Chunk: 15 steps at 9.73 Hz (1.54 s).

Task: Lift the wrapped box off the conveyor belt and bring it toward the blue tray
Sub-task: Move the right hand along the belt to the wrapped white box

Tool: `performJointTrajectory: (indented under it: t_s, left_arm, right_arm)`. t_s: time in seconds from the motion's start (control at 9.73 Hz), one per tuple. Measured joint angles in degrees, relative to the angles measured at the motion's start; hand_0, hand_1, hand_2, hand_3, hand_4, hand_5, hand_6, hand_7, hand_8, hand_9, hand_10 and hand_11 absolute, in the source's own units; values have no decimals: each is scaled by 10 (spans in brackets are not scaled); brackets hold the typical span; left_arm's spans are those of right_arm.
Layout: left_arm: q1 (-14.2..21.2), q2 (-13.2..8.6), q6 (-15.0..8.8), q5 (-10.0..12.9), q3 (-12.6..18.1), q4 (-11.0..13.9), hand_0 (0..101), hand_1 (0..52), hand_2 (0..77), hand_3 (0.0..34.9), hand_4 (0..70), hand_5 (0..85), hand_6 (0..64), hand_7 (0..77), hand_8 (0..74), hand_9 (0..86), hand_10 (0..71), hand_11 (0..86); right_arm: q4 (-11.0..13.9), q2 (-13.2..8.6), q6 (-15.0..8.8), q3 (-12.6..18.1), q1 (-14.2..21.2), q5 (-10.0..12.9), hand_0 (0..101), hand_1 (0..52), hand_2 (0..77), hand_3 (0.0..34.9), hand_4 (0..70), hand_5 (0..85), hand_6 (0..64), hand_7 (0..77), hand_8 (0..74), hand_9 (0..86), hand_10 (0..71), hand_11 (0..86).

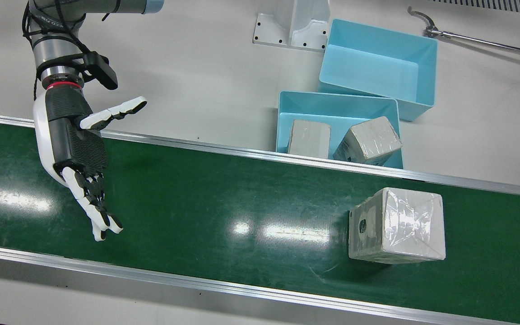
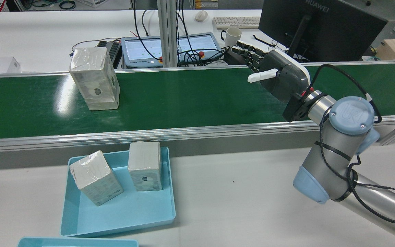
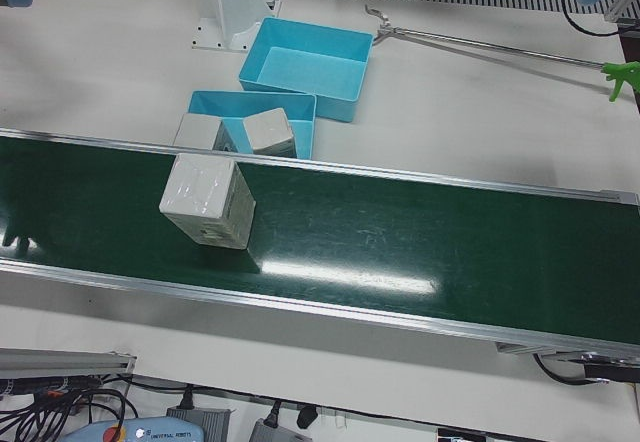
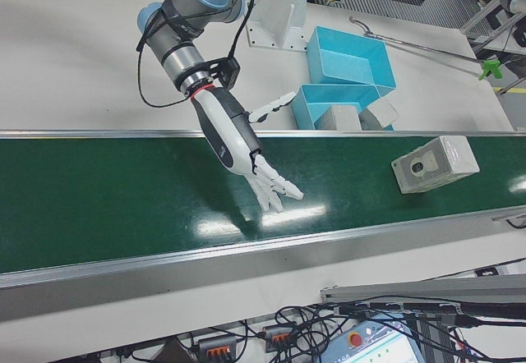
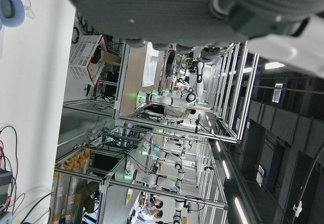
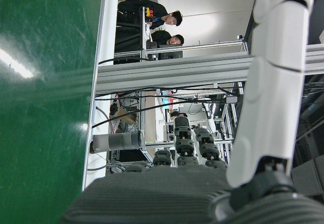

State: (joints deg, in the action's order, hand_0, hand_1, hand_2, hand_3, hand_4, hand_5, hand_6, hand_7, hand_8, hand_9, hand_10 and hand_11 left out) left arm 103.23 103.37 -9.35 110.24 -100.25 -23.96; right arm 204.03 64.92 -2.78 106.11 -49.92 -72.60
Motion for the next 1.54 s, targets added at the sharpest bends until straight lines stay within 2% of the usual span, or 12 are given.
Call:
performJointTrajectory:
  t_s: [0.1, 0.21, 0.31, 0.51, 0.72, 0.92, 1.13, 1.34, 1.54]
  left_arm:
    - [0, 0, 0, 0, 0, 0, 0, 0, 5, 0, 0, 11, 5, 5, 5, 5, 0, 5]
    - [0, 0, 0, 0, 0, 0, 0, 0, 5, 0, 0, 11, 5, 5, 5, 5, 5, 5]
    - [0, 0, 0, 0, 0, 0, 0, 0, 11, 0, 0, 11, 5, 5, 5, 5, 5, 5]
    - [0, 0, 0, 0, 0, 0, 0, 0, 11, 0, 0, 11, 5, 5, 5, 5, 0, 5]
    - [0, 0, 0, 0, 0, 0, 0, 0, 11, 0, 0, 11, 5, 5, 5, 5, 5, 5]
    - [0, 0, 0, 0, 0, 0, 0, 0, 11, 0, 0, 11, 5, 5, 5, 5, 5, 5]
    - [0, 0, 0, 0, 0, 0, 0, 0, 5, 0, 0, 11, 0, 5, 5, 5, 0, 5]
    - [0, 0, 0, 0, 0, 0, 0, 0, 11, 0, 0, 11, 0, 5, 5, 5, 5, 5]
    - [0, 0, 0, 0, 0, 0, 0, 0, 11, 0, 0, 11, 0, 5, 5, 5, 5, 5]
  right_arm:
    - [0, 0, 0, 0, 0, 0, 467, 109, 44, 0, 98, 76, 27, 120, 33, 33, 0, 11]
    - [0, 0, 0, 0, 0, 0, 467, 104, 49, 0, 71, 76, 44, 131, 0, 33, 0, 11]
    - [0, 0, 0, 0, 0, 0, 467, 109, 44, 0, 82, 76, 38, 131, 33, 27, 0, 11]
    - [0, -3, -5, -3, 6, 0, 466, 109, 44, 0, 82, 76, 38, 131, 33, 27, 0, 11]
    - [-1, -20, -14, -21, 10, 0, 466, 109, 44, 0, 93, 76, 49, 131, 33, 33, 0, 11]
    - [-1, -42, -21, -34, 12, 1, 469, 136, 87, 0, 98, 76, 55, 142, 33, 33, 0, 11]
    - [0, -55, -41, -38, 12, 8, 476, 136, 87, 0, 98, 87, 60, 153, 33, 44, 0, 11]
    - [1, -64, -75, -41, 13, 11, 476, 136, 76, 0, 109, 87, 60, 164, 33, 44, 0, 11]
    - [1, -67, -91, -54, 13, 12, 476, 125, 65, 0, 109, 87, 60, 164, 33, 38, 0, 11]
